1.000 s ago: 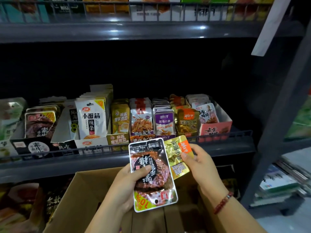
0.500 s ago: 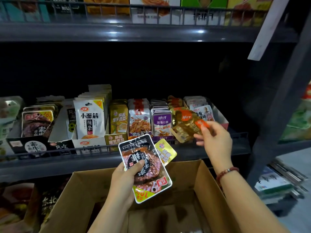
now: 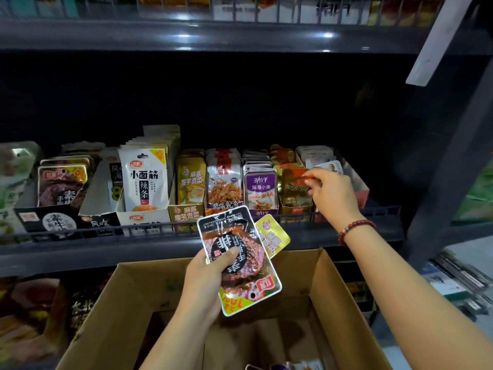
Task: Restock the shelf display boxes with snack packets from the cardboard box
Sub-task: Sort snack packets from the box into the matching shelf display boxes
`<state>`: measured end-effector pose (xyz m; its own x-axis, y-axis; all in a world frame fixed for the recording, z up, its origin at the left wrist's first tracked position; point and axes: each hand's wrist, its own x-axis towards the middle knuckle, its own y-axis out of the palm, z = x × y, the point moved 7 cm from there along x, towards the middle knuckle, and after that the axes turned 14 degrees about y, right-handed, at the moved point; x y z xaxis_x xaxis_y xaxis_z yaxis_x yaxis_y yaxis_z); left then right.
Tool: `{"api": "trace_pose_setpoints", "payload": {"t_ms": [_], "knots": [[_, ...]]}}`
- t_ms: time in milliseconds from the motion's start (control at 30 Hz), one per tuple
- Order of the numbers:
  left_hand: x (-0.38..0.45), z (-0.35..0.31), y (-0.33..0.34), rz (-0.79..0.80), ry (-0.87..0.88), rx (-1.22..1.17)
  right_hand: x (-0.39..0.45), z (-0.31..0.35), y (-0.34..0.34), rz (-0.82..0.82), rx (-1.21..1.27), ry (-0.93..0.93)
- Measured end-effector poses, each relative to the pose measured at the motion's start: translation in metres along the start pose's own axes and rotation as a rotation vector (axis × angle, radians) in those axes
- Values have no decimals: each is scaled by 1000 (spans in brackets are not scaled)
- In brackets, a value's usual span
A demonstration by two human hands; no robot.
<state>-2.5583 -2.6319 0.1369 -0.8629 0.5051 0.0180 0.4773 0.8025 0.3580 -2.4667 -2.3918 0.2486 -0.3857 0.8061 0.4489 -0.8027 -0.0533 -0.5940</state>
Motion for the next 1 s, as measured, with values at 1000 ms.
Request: {"api": "trace_pose_setpoints", "payload": {"t_ms": [1000], "knots": [[4,-8,-4,37,-62,-270,-80,37,48,740,294,255]]}}
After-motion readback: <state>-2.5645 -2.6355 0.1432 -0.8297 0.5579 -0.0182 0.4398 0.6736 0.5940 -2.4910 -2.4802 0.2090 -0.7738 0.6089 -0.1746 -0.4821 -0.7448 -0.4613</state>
